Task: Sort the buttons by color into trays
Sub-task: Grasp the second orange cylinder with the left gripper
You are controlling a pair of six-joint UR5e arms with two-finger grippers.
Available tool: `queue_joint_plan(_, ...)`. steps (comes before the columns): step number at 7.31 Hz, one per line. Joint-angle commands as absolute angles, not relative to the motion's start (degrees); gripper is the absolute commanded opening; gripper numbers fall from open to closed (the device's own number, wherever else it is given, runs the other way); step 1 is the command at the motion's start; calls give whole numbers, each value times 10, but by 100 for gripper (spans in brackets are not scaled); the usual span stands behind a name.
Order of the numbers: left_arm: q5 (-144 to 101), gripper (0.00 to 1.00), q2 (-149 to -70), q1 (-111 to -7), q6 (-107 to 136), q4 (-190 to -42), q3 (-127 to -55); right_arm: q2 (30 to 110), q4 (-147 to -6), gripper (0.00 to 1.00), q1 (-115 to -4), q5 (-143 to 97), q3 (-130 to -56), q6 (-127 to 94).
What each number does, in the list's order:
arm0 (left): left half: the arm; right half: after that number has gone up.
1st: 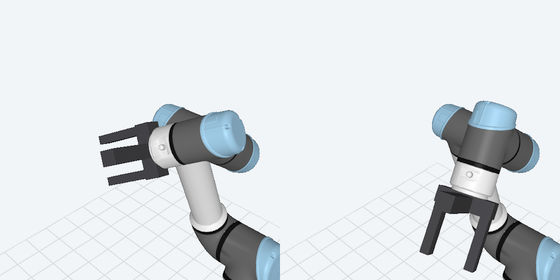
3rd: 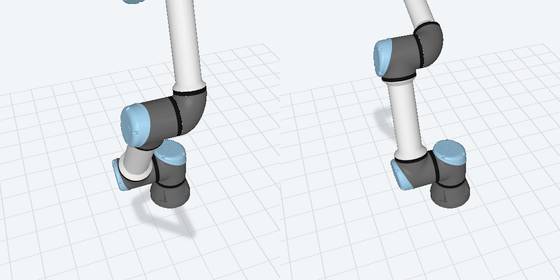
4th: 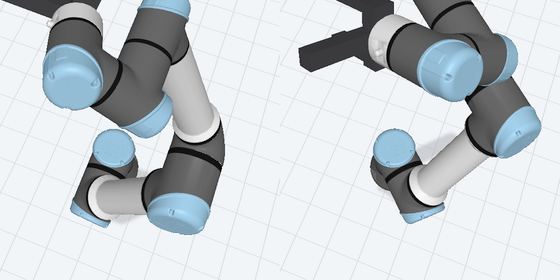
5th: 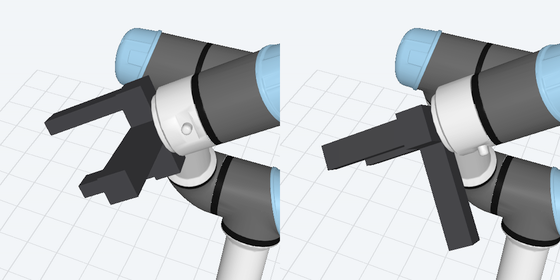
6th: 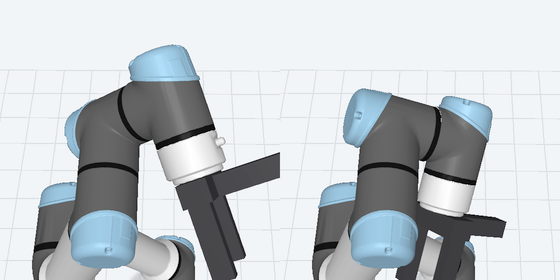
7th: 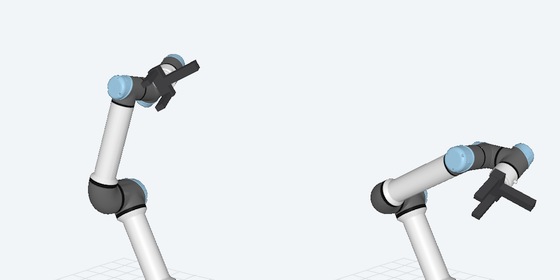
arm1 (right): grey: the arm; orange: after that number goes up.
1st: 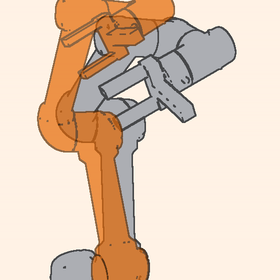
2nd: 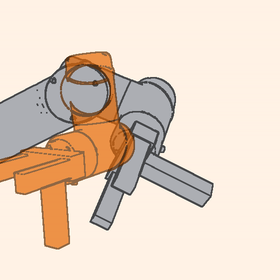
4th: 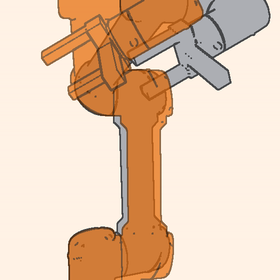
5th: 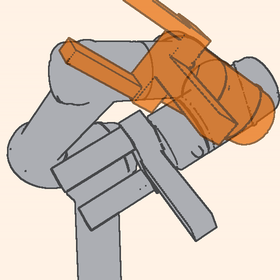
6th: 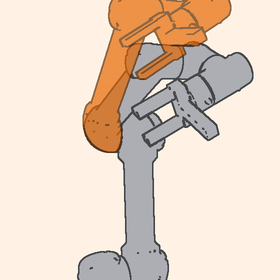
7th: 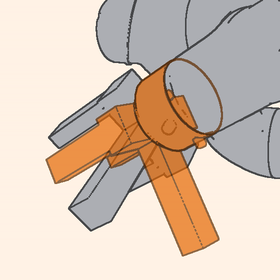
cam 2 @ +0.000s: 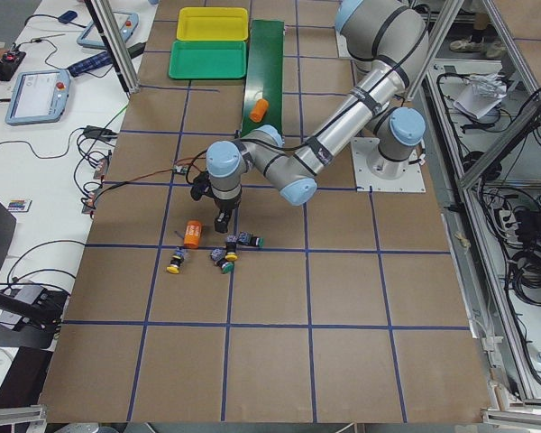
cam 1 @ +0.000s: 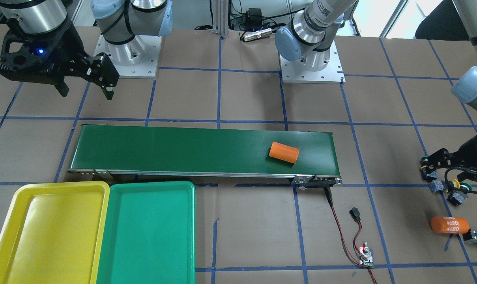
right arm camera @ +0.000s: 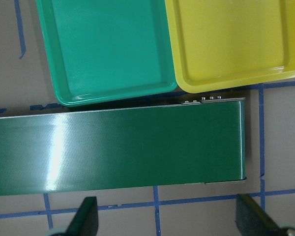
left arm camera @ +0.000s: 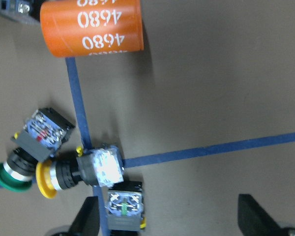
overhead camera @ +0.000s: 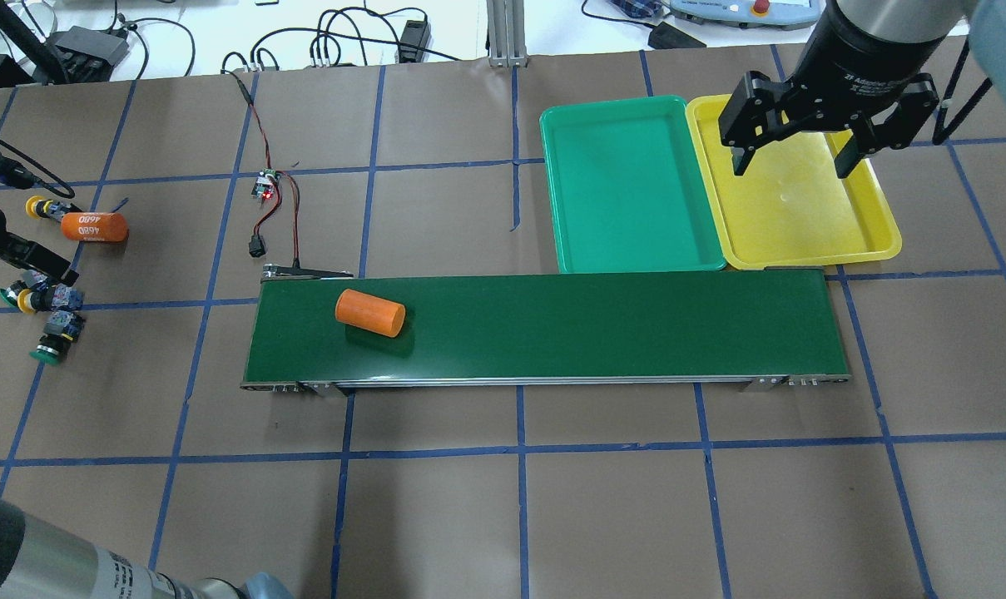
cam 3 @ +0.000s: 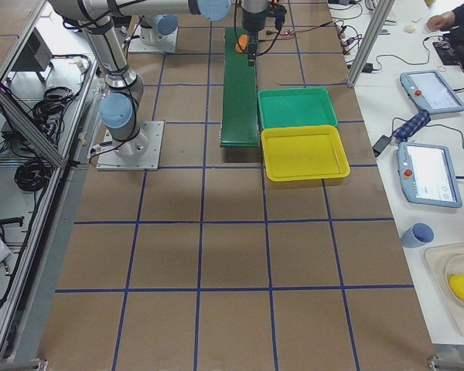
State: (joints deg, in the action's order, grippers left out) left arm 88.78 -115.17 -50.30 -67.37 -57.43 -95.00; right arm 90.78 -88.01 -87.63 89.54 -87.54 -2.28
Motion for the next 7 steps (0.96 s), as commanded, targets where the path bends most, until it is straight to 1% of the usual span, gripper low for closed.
queue_joint_plan(1, 881, 100, -1189, -503, -866, -490, -944, 908, -880, 100, -876, 896, -875, -23)
queue_joint_plan(2, 859, 100, -1212, -507, -919, -434, -939, 908, -880, 100, -876, 896, -875, -23)
queue_joint_plan(4, 806, 100, -1236, -506, -1036, -436, -926, 907, -880, 100, -876, 897, -875, -22)
queue_joint_plan(7, 790, 100, -1271, -512, -1048, -462, -876, 907, -880, 100, -876, 901, -875, -22)
